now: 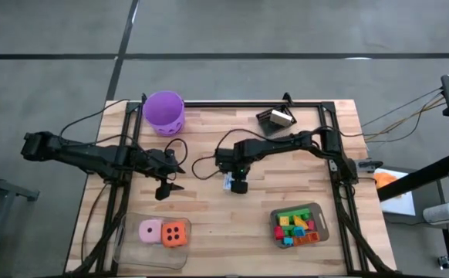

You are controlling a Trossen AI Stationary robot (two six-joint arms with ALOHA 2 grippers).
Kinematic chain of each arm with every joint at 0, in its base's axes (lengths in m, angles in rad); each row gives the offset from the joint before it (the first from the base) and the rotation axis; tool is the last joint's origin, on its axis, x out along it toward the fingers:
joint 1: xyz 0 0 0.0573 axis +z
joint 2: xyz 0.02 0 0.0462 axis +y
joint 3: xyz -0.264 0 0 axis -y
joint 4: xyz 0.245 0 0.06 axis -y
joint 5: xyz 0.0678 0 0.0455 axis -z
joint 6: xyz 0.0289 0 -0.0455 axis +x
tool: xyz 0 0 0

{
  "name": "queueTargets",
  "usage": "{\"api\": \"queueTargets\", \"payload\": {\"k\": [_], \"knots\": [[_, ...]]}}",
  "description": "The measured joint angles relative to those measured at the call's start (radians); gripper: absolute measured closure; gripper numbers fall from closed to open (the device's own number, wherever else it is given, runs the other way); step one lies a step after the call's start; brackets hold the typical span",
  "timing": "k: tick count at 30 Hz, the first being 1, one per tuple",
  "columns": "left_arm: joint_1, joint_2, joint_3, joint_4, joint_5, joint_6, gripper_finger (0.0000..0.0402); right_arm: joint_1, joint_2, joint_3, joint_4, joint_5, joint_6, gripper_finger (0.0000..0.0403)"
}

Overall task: Pick & Place Toys
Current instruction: Put the blue playing card into the basket bin

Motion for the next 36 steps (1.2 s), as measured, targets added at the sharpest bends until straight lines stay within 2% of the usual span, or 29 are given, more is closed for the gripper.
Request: {"api": "queueTargets", "payload": {"k": [13,16,20,23,28,32,36], "knots": [[0.000,0.000,0.000,0.000,0.000,0.000,0.0078,0.078,-0.140,-0.005,-0.150,0.222,0.070,0.0386],[0.000,0.000,0.000,0.000,0.000,0.000,0.0078,0.086,-0.171,-0.005,-0.149,0.217,0.081,0.0385],[0.000,0.000,0.000,0.000,0.000,0.000,0.0078,0.096,-0.184,-0.006,-0.117,0.121,0.101,0.0385],[0.000,0.000,0.000,0.000,0.000,0.000,0.0078,0.116,-0.184,-0.031,-0.012,0.045,0.117,0.0385],[0.000,0.000,0.000,0.000,0.000,0.000,0.0078,0.158,-0.185,-0.139,0.312,-0.004,0.145,0.0385],[0.000,0.000,0.000,0.000,0.000,0.000,0.0078,0.168,-0.185,-0.231,0.518,0.002,0.198,0.0385],[0.000,0.000,0.000,0.000,0.000,0.000,0.0078,0.181,-0.185,-0.297,0.582,0.098,0.212,0.0385]]}}
